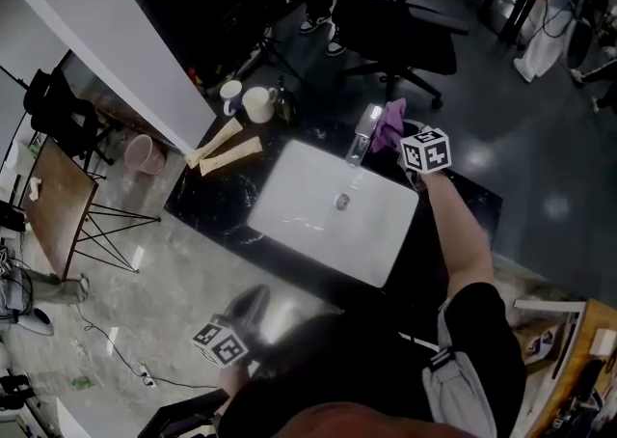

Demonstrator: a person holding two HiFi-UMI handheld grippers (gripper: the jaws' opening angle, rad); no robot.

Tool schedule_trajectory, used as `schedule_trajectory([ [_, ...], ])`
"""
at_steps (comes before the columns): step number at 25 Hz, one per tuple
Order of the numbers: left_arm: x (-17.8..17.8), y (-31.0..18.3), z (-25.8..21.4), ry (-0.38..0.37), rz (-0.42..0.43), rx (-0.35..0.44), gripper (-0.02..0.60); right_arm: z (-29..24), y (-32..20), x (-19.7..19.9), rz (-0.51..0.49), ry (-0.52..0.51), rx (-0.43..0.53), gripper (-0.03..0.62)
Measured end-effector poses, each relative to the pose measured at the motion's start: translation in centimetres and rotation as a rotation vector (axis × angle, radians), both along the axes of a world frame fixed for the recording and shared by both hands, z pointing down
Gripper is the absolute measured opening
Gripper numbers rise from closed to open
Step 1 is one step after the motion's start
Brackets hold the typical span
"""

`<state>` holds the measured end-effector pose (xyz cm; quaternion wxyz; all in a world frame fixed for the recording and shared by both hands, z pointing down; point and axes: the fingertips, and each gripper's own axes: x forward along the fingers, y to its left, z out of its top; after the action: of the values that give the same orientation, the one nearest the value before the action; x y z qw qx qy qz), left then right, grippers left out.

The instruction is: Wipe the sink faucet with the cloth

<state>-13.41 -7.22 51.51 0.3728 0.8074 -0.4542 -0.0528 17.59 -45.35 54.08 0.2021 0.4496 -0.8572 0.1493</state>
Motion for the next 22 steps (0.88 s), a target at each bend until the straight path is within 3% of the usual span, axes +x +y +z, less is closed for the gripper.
schedule_trajectory([
  [5,0.0,0.5,-0.9,-0.001,0.005,0.008,0.0,-5.0,0.4,-0.3,-0.162,0.177,0.138,0.095],
  [8,-0.1,1.1,-0.8,-0.006,-0.006,0.002,0.0,-4.9,-0.1,0.2,-0.228,0.366,0.172,0.095],
  [11,-0.5,1.2,-0.6,-0.016,-0.033,-0.009,0.0,-4.2,-1.3,-0.1,-0.306,0.483,0.196,0.094],
  [15,-0.3,2.2,0.3,-0.023,-0.063,-0.054,0.0,-0.2,-1.6,-0.2,-0.409,0.588,0.178,0.094],
  [22,0.3,2.9,1.6,-0.021,-0.103,-0.101,0.0,9.1,-1.0,-0.5,-0.536,0.711,0.06,0.093],
])
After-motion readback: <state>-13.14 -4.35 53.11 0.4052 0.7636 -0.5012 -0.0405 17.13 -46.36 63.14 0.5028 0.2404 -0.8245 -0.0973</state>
